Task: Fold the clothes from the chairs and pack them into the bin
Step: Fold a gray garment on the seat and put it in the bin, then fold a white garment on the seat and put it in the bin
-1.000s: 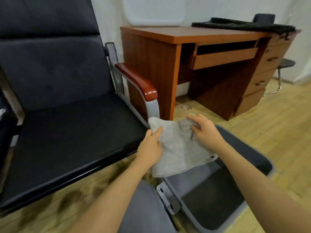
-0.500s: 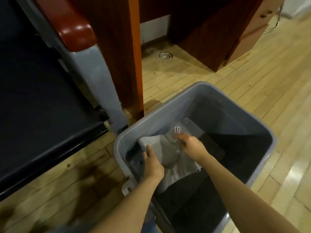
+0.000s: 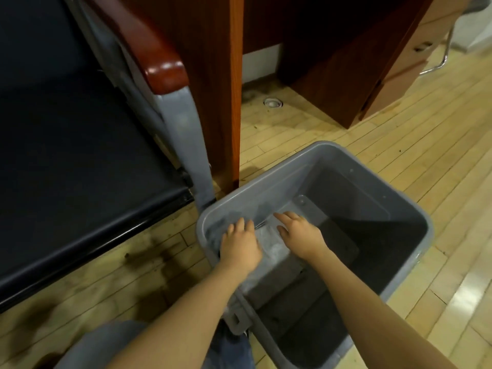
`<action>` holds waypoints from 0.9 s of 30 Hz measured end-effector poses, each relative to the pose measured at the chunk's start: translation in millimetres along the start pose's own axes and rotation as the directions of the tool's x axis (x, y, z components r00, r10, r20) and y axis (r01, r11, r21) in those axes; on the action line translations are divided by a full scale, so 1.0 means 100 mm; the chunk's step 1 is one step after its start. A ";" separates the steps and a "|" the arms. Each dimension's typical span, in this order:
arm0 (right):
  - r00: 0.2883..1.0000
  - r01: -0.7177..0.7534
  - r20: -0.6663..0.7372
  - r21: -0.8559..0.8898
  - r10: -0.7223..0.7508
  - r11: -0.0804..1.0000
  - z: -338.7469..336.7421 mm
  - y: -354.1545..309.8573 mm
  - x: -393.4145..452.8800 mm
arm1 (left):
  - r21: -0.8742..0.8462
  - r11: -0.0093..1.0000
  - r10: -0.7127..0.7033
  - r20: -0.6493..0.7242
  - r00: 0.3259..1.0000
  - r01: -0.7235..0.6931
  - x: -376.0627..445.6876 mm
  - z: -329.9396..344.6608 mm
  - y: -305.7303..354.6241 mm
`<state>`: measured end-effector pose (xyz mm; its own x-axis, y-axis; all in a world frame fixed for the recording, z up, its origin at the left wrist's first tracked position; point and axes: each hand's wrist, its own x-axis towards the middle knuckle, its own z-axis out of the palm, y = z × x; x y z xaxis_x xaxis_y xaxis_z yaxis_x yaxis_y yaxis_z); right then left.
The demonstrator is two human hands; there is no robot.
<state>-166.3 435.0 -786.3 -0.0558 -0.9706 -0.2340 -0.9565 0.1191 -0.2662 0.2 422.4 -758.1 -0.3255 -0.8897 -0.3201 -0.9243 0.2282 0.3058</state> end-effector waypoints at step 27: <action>0.613 0.779 -0.255 0.039 -0.748 0.626 -0.87 -5.50 -0.79 | -0.127 0.871 -0.440 -0.632 0.638 0.475 -3.42 -2.47 -3.71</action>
<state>339.8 427.5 -540.4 0.6079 -0.7377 0.2937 -0.6310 -0.6733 -0.3853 504.0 544.3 -540.4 0.3250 -0.9177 0.2284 -0.9342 -0.2738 0.2288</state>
